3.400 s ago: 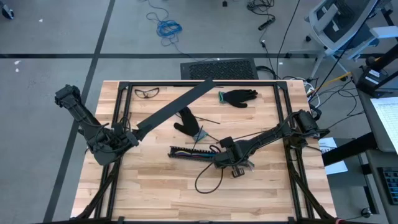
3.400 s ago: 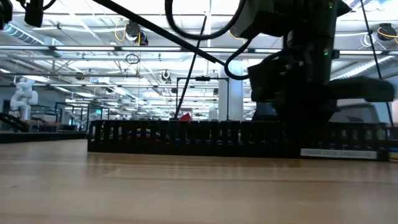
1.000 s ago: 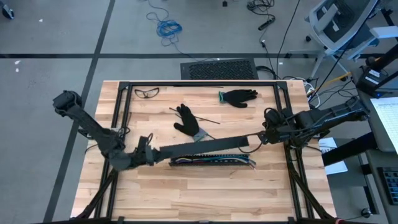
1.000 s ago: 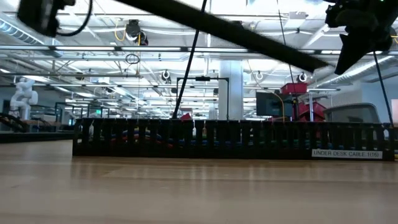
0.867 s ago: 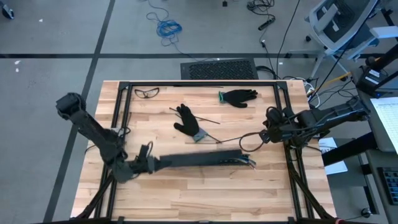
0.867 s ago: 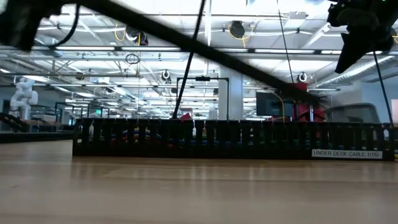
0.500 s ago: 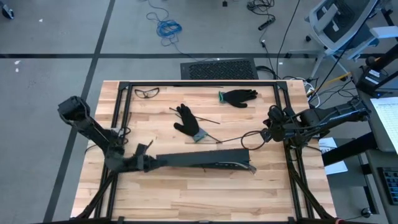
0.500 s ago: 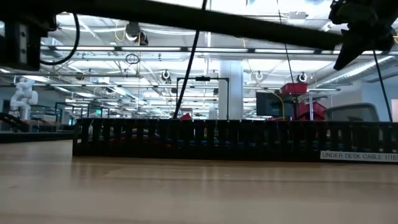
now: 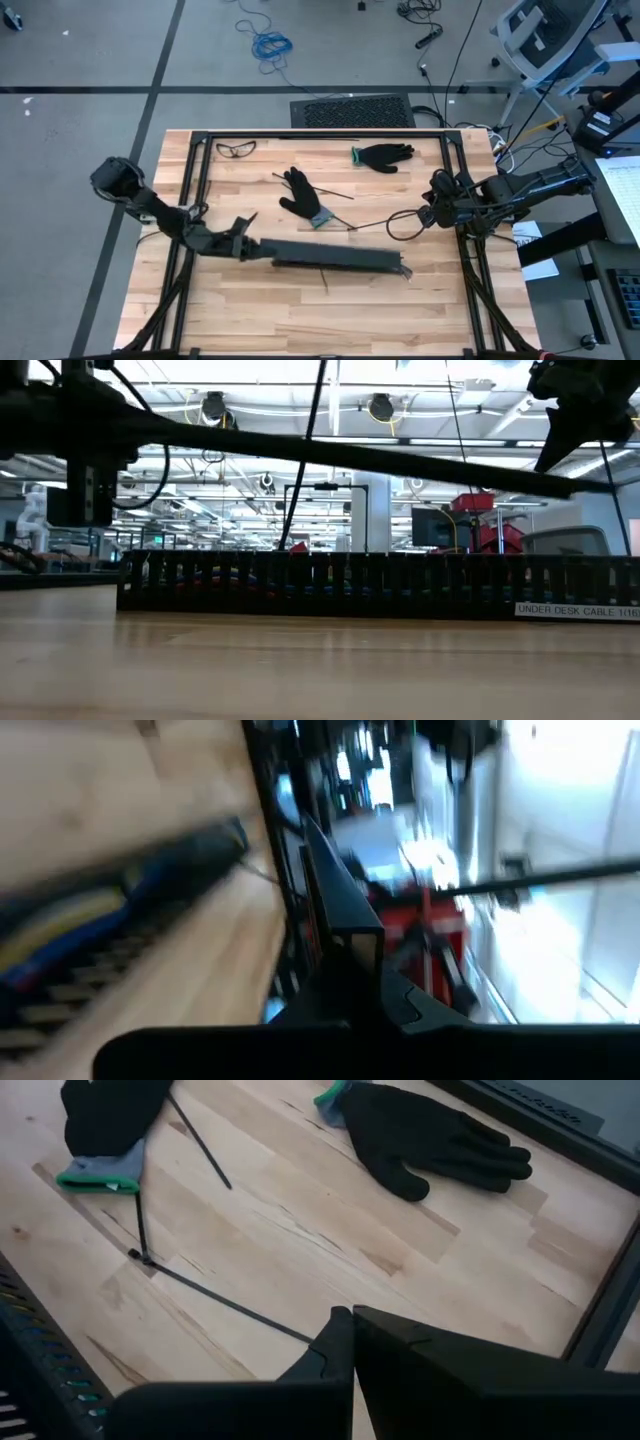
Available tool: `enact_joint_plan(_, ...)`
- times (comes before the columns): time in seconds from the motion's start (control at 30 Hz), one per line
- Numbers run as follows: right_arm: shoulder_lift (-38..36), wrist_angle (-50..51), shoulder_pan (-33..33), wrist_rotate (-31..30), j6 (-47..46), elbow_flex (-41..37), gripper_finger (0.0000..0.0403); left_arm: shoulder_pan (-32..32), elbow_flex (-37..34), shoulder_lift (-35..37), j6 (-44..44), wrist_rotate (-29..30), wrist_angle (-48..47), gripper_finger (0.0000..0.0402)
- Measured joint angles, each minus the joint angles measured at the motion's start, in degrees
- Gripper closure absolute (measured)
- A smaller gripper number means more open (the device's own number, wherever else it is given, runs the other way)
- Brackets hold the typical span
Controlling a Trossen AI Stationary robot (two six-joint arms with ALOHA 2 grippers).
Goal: Ziptie cables
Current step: Insert the black cover of the black cable duct
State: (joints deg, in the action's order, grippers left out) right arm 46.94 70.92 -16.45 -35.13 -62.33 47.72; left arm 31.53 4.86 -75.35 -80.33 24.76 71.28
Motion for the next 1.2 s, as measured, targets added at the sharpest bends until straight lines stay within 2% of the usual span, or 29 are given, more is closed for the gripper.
enact_joint_plan(0.1,-0.07,0.41,0.00,-0.77,0.29,0.00,0.0403,-0.78,0.89,-0.03,-0.23,-5.70,0.65,0.0400)
enact_joint_plan(0.2,-0.05,0.68,0.00,-0.90,0.15,0.00,0.0403,-0.77,1.38,0.00,0.02,-6.14,-0.97,0.0400)
enact_joint_plan(0.33,-0.07,0.21,0.00,-1.03,0.03,0.00,0.0403,-1.64,1.33,-0.07,-0.24,-3.59,-7.77,0.0400)
enact_joint_plan(0.6,-0.05,0.23,0.00,-1.30,0.43,0.00,0.0403,-3.13,1.74,0.00,-0.32,-0.49,-2.09,0.0400)
enact_joint_plan(0.73,-0.05,0.24,0.02,-1.64,1.35,0.02,0.0403,-2.38,3.49,-0.04,-0.84,-0.50,-3.98,0.0400)
enact_joint_plan(0.87,-0.05,0.27,0.02,-2.49,1.52,0.02,0.0403,-1.75,5.58,-0.36,-1.85,0.81,-9.70,0.0400)
enact_joint_plan(1.03,-0.05,0.28,0.02,-2.54,1.91,0.02,0.0403,-0.99,7.82,-2.16,-1.91,2.25,-10.25,0.0400)
enact_joint_plan(1.2,-0.05,0.28,0.02,-2.56,2.46,0.02,0.0403,-0.43,9.09,-5.38,-5.51,3.12,-10.20,0.0400)
